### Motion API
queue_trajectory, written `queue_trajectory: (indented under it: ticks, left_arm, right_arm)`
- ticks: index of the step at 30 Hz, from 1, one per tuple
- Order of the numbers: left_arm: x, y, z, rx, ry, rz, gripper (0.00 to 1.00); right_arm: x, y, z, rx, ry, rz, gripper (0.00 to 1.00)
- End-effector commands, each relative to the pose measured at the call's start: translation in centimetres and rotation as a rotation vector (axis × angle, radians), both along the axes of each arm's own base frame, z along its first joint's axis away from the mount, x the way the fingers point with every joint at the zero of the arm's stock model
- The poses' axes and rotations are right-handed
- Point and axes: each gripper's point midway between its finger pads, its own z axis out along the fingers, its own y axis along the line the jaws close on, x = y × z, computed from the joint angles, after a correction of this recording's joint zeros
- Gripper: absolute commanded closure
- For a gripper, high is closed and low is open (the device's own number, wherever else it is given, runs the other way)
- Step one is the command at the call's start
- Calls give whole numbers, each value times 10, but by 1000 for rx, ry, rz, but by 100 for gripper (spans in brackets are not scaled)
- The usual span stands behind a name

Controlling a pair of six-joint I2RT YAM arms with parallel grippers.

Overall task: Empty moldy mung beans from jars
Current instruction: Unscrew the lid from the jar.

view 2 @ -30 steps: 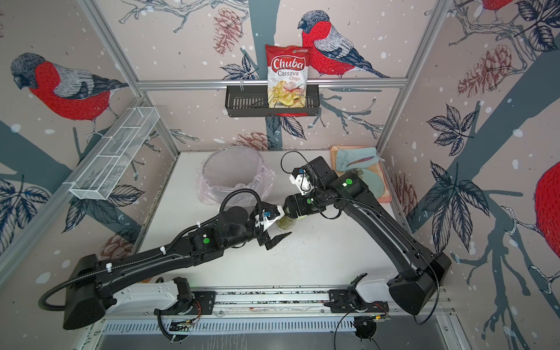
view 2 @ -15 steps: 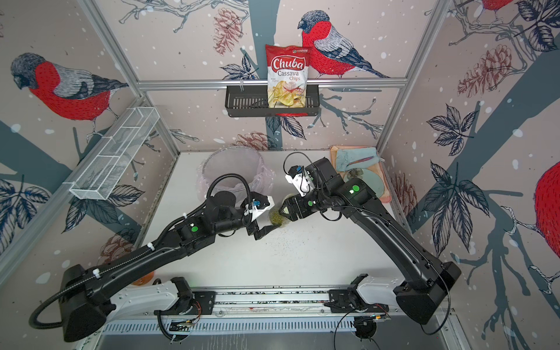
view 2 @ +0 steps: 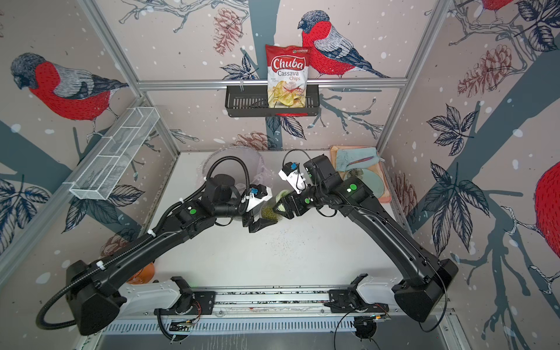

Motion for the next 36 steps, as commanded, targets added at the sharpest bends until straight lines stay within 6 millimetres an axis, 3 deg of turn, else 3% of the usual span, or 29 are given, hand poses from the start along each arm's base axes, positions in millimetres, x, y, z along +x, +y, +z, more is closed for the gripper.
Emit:
queue_trajectory:
  ticks: [1,14,36]
  left_arm:
    - [-11,-1,0,-2,16,-69,3]
    - [-9,-5,6,-17,-1,-79,3]
    - [-9,-1,3,-3,12,-55,3]
  right_arm:
    - [-1,14,17,78,-47,60,59]
    - [-10,20,10,61,-25,82,59]
    - [-12,22,36,154,-41,99,60]
